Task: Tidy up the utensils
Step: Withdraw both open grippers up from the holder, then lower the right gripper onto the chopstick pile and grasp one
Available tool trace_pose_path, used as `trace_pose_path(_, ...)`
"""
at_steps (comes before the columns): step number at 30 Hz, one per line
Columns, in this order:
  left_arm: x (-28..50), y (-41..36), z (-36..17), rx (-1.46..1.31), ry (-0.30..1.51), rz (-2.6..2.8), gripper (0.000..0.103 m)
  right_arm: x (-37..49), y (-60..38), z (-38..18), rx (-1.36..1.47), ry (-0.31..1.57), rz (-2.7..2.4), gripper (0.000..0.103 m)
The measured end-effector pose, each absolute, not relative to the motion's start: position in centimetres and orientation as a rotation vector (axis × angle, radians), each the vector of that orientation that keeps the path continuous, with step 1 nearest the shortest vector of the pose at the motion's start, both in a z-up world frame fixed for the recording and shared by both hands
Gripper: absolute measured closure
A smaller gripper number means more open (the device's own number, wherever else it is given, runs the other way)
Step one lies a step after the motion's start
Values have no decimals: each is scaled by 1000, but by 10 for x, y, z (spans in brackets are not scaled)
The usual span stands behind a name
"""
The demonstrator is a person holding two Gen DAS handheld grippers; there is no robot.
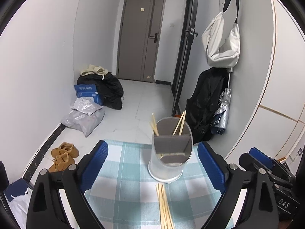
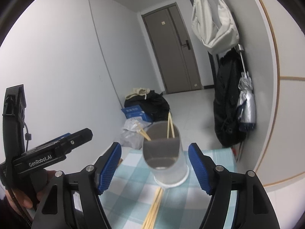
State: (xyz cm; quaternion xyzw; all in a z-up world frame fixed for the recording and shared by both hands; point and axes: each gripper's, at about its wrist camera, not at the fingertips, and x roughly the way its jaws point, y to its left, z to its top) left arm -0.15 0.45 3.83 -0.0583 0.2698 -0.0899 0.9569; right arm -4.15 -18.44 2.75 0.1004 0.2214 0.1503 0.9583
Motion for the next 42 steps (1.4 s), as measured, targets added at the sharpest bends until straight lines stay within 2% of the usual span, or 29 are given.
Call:
trace_pose_path(14, 16, 23, -51, -197, 731, -134, 11, -24, -174, -48, 160, 682, 309, 28)
trace_pose_path(21, 28, 43, -64, -240, 789, -106, 11, 0, -161, -81, 111, 826, 323, 28)
trace_pose_path(23, 31, 48, -66, -244, 795, -99, 11, 6, -154, -91, 92, 863, 327, 41)
trace_pose_path(24, 32, 49, -67, -244, 803, -93, 11, 13, -149, -98, 81, 899, 331, 42)
trace_pose_path(26, 36, 54, -71, -248, 826, -78, 11, 23, -143, -109, 83, 935, 349, 52)
trace_pose_path(30, 42, 67, -77, -302, 867, -77, 11, 45, -128, -132, 57, 1005, 340, 56)
trace_pose_path(34, 45, 78, -77, -338, 879, -55, 11, 65, -119, -149, 79, 1073, 335, 70)
trace_pose_path(36, 48, 83, -79, -360, 893, -51, 11, 71, -112, -155, 79, 1089, 334, 70)
trace_pose_path(38, 50, 85, -82, -372, 909, -51, 11, 75, -107, -159, 57, 1109, 317, 78)
trace_pose_path(42, 53, 89, -85, -385, 927, -51, 11, 78, -106, -161, 60, 1121, 287, 87)
